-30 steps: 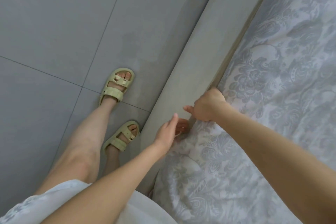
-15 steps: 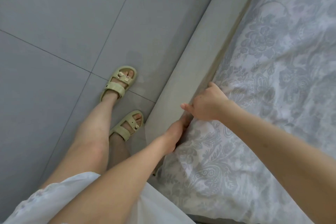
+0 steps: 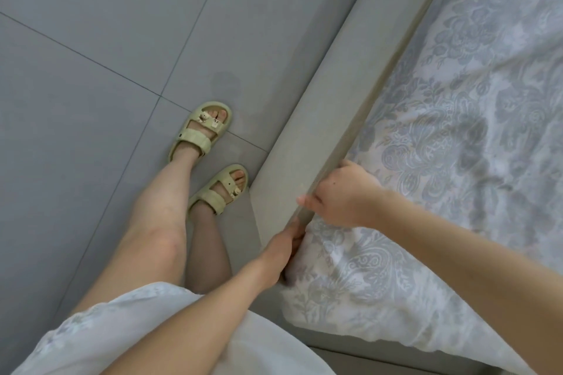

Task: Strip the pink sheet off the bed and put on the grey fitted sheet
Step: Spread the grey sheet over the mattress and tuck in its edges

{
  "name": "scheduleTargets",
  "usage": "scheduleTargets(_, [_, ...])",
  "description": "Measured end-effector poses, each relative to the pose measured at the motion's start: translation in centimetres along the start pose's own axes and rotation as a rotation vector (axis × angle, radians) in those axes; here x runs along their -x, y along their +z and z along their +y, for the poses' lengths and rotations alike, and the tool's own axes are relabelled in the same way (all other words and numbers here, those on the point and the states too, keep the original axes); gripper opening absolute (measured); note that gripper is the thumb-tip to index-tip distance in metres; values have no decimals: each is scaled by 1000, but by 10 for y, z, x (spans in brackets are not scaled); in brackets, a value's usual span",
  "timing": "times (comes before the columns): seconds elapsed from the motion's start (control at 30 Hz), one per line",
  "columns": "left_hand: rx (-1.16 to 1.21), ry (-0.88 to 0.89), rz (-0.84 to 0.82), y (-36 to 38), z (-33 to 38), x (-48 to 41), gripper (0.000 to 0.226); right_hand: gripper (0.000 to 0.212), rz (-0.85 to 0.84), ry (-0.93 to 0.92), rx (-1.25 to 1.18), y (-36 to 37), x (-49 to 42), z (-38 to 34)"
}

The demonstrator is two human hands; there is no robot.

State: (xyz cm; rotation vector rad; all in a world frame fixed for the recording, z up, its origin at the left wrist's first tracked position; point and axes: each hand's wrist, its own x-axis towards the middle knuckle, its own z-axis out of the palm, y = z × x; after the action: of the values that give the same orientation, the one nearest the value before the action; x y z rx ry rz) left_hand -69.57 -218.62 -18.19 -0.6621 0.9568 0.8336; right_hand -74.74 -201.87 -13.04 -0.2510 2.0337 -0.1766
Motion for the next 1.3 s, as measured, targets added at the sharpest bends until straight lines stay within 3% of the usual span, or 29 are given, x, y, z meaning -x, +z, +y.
scheduleTargets(0.13, [-14, -30, 39, -4, 2, 6, 61, 50, -220, -21, 144, 5, -12, -16])
scheduleTargets(0.27, [-31, 207, 196, -22, 18, 16, 48, 43, -249, 44, 134, 1, -23, -26])
scheduleTargets(0.33, [-138, 286, 227, -28, 18, 22, 36, 48, -48, 108, -13, 5, -15, -27])
scheduleTargets(0.43, [-388, 280, 169, -26, 8, 32, 23, 39, 659, 275, -206, 30, 16, -39])
scheduleTargets(0.47, [-454, 281, 163, -23, 6, 36, 24, 32, 812, 374, -228, 40, 32, -48])
scheduleTargets(0.53, [-563, 315, 205, -17, 3, 41, 29, 28, 904, 573, -328, 59, 62, -76])
scheduleTargets(0.6, [-627, 323, 253, -14, 5, 45, 33, 33, 889, 725, -447, 74, 80, -105])
scheduleTargets(0.67, [-678, 316, 262, -11, 9, 48, 33, 37, 749, 912, -642, 85, 85, -129])
scheduleTargets(0.73, [-765, 329, 252, -7, 11, 51, 30, 42, 490, 1101, -910, 92, 82, -149])
scheduleTargets(0.87, [-1047, 430, 276, 3, 9, 61, 20, 59, 370, 1441, -1596, 101, 68, -184])
scheduleTargets(1.03, [-1380, 519, 295, 7, 13, 61, 27, 42, 662, 1643, -2454, 100, 38, -229])
scheduleTargets(1.1, [-1497, 563, 279, 5, 18, 62, 26, 33, 825, 1687, -2688, 94, 29, -234])
scheduleTargets(1.2, [-1598, 609, 257, -3, 19, 65, 24, 27, 1127, 1721, -2777, 94, 18, -231])
scheduleTargets(1.3, [-1645, 641, 254, -13, 19, 67, 24, 33, 1034, 1766, -2538, 99, 11, -239])
